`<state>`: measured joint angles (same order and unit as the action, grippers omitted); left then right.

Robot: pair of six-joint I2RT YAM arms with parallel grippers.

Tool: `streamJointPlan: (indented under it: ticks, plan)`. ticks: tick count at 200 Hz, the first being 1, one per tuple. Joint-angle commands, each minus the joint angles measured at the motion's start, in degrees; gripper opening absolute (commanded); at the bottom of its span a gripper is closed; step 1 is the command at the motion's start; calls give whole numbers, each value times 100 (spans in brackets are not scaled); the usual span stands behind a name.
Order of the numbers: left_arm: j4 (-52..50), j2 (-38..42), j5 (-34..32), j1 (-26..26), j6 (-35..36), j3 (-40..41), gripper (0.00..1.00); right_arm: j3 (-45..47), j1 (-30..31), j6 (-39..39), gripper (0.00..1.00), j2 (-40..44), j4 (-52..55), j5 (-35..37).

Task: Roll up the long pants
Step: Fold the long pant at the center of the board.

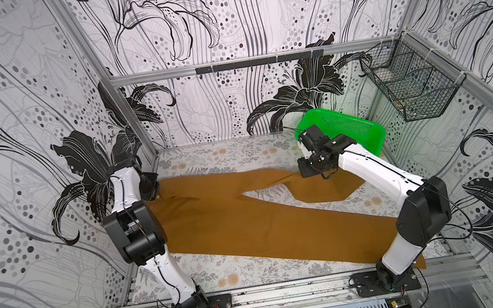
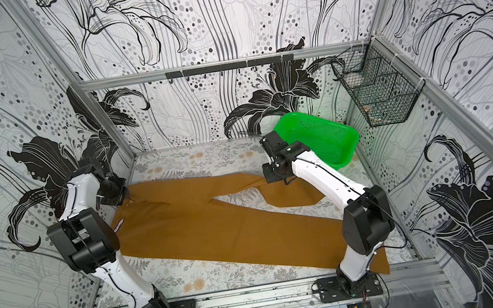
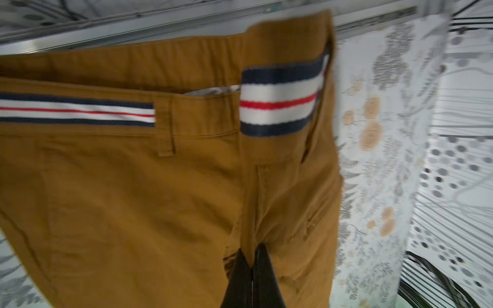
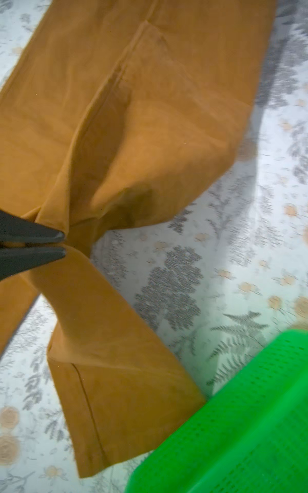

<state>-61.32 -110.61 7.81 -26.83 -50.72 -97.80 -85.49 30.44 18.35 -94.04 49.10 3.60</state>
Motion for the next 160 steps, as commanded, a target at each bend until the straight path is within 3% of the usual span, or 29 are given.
streamJointPlan:
  ticks: [1,68,104,160]
  plan:
    - [-461,208,-611,-60,25,41,0,428,440,594,0,600,455,384]
    - [-597,1341,-784,-59,-82,957,0,2218,937,1032,0,2463,688,1]
    - [-1277,2136,-1403,-60,63,1290,0,3151,1137,1286,0,3367,684,-416]
    - [-1482,3210,-1604,-61,44,2579,0,3855,1382,1258,0,4050,797,-994]
